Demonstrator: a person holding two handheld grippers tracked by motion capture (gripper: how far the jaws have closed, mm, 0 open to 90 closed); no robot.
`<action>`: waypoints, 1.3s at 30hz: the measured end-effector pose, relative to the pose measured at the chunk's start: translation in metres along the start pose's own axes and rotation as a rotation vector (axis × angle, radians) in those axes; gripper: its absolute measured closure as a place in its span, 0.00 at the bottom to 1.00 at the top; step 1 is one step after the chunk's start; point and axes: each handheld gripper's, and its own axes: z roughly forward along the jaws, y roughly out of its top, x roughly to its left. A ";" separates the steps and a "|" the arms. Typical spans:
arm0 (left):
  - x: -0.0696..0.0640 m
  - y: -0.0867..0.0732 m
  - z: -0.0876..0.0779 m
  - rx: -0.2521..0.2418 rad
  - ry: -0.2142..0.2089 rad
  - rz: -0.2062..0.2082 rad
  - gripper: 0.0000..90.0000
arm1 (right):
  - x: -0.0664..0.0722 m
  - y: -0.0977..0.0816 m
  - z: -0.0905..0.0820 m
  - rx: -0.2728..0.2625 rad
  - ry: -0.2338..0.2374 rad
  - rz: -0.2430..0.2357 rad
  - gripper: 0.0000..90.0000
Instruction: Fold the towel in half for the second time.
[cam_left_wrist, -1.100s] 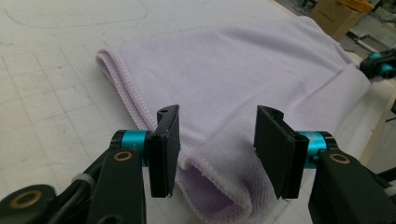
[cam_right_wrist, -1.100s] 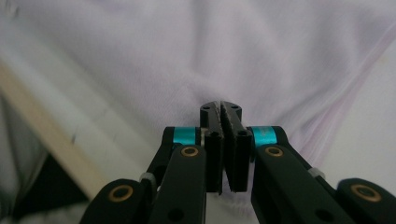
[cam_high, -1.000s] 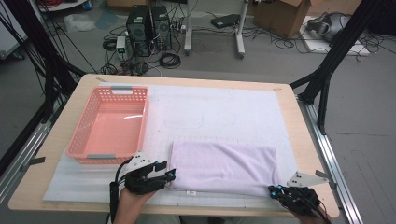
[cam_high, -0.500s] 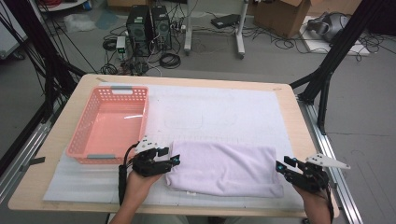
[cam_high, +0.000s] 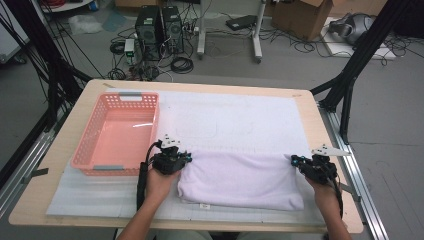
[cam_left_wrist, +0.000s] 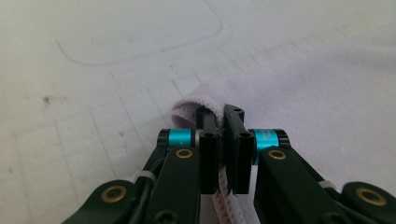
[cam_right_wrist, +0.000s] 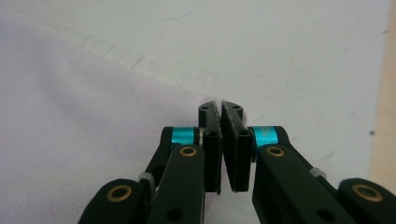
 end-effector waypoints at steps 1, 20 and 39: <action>0.000 0.000 0.001 -0.006 0.003 -0.008 0.94 | -0.002 0.000 0.000 -0.008 -0.016 0.005 0.97; 0.006 -0.014 0.010 0.065 -0.129 -0.039 0.67 | 0.006 -0.014 0.010 0.138 0.063 0.052 0.78; 0.016 0.037 0.044 -0.094 0.032 -0.044 0.90 | -0.015 0.032 0.042 0.020 -0.062 0.067 0.92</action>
